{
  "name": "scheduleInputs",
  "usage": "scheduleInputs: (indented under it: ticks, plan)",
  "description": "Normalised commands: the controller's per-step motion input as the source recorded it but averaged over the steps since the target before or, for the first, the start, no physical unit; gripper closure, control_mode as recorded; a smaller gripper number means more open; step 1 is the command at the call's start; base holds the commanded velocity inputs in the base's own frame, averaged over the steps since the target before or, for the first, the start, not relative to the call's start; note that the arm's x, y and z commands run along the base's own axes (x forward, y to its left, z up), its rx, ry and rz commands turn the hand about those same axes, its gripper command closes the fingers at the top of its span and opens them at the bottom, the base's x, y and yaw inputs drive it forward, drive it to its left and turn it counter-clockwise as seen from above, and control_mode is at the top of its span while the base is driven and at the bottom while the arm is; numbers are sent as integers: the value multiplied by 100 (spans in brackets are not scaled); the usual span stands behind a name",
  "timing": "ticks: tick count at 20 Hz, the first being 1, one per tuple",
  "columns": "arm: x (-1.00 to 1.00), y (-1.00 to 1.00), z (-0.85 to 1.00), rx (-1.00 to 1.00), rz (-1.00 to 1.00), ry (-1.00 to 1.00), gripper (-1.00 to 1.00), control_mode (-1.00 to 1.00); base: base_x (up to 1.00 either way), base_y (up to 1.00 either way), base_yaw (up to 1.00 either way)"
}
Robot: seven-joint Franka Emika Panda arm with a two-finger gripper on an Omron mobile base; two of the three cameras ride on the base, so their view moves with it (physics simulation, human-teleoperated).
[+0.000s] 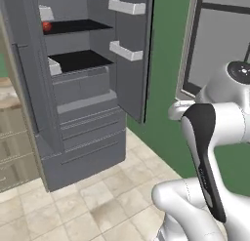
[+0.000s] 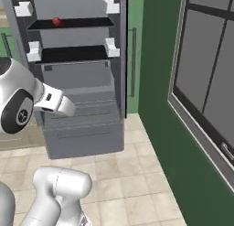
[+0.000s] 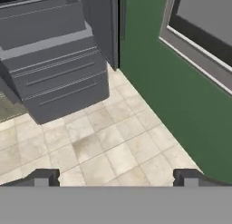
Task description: Grab the onion and lemon from the fridge, place them in the blender, close the lid, and turn on the blender to create a marinade.
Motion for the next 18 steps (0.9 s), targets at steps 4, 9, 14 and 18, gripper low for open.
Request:
scheduleInputs:
  ticks: [4, 9, 14, 18]
  plan:
    - [0, 0, 0, 0, 0, 0, -100, 100, 100, -9, 41]
    - [0, 0, 0, 0, 0, 0, -100, 100, 100, -4, 40]
    - [0, 0, 0, 0, 0, 0, -100, 100, 79, -28, 31]
    - [0, 0, 0, 0, 0, 0, -100, 100, 43, -71, 14]
